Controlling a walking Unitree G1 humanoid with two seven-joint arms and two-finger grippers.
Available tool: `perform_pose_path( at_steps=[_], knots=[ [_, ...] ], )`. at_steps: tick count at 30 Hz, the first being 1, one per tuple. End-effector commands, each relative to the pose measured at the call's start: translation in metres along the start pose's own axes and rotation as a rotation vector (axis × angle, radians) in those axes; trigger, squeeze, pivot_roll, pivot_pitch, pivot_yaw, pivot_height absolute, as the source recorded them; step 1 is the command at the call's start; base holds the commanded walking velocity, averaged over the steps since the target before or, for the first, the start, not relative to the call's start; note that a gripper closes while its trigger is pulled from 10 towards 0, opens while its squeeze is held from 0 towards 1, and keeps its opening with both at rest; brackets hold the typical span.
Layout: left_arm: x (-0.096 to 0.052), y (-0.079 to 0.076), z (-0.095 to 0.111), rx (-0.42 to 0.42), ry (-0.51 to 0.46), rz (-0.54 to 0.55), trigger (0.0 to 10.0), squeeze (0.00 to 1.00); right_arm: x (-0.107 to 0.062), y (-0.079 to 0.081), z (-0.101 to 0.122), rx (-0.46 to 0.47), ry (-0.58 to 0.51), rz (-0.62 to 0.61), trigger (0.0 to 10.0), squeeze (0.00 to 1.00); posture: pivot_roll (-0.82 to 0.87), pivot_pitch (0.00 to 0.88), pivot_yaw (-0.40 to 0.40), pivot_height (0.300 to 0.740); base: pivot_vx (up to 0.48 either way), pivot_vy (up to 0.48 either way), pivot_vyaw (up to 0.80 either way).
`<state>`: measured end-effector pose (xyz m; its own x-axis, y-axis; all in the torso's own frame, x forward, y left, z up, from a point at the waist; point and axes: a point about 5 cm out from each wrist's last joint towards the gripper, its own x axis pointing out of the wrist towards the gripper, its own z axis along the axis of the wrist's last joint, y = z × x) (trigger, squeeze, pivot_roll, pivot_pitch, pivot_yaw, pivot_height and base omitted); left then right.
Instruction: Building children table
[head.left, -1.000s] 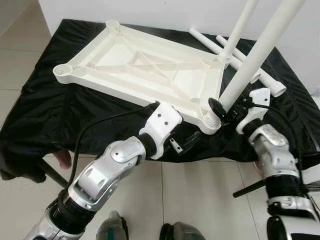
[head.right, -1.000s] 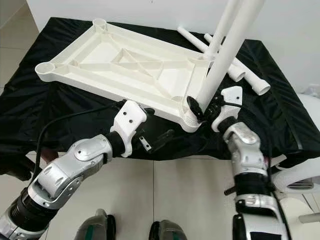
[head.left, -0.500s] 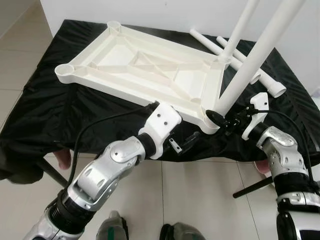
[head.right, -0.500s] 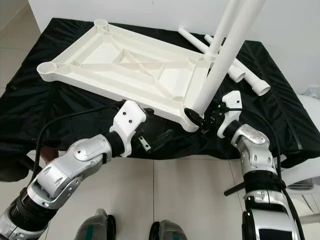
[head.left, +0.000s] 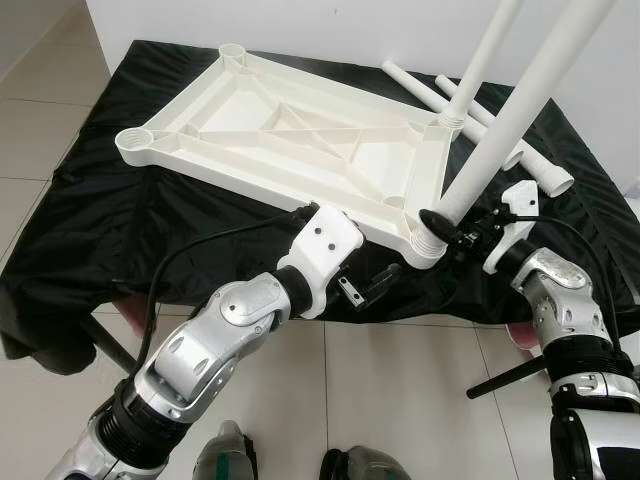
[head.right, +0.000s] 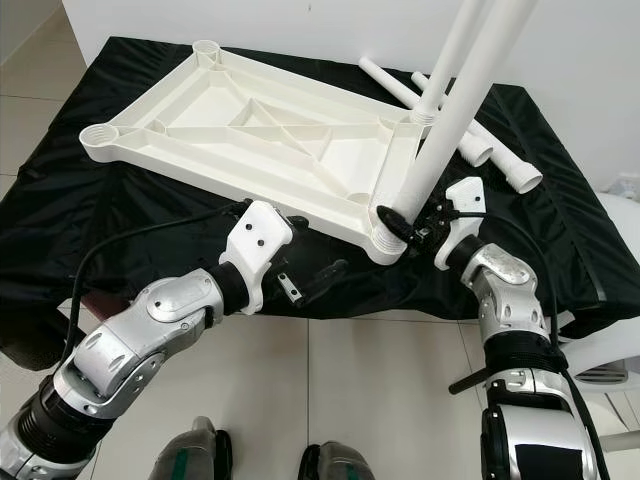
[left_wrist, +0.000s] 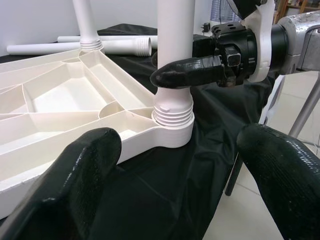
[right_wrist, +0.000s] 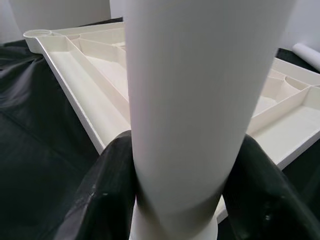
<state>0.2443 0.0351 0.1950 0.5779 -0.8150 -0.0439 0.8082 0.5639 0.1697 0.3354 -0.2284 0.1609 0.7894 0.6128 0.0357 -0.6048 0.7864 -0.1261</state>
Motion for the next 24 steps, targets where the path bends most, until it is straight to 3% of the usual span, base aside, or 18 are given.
perform_pose_path(
  at_steps=[1,6,7,9,10,24],
  knots=[
    [-0.001,-0.007,0.002,-0.003,-0.002,-0.101,10.0,0.00,-0.003,-0.002,-0.003,0.005,0.011,0.006,0.0,0.00,0.07,0.075,-0.074,0.740,0.000,0.000,0.00],
    [-0.002,-0.007,0.002,-0.004,-0.001,-0.098,10.0,0.00,-0.004,0.000,-0.005,0.021,0.005,0.007,0.0,0.00,0.07,0.080,-0.075,0.740,0.000,0.000,0.00],
    [-0.002,-0.007,0.002,-0.005,-0.001,-0.098,10.0,0.00,-0.004,0.001,-0.005,0.021,0.004,0.007,1.8,0.00,0.07,0.081,-0.075,0.740,0.000,0.000,0.00],
    [-0.002,-0.007,0.002,-0.005,0.000,-0.098,10.0,0.00,-0.004,0.001,-0.005,0.021,0.004,0.007,1.8,0.00,0.07,0.081,-0.075,0.740,0.000,0.000,0.00],
    [-0.002,-0.007,0.002,-0.005,0.000,-0.098,10.0,0.00,-0.004,0.001,-0.005,0.021,0.006,-0.001,10.0,0.00,0.07,0.081,-0.074,0.740,0.000,0.000,0.00],
    [-0.003,-0.009,0.001,-0.012,0.002,-0.099,10.0,0.00,0.007,0.020,-0.006,0.120,-0.094,-0.136,10.0,0.00,0.07,0.088,-0.076,0.740,0.000,0.000,0.00]
  ],
)
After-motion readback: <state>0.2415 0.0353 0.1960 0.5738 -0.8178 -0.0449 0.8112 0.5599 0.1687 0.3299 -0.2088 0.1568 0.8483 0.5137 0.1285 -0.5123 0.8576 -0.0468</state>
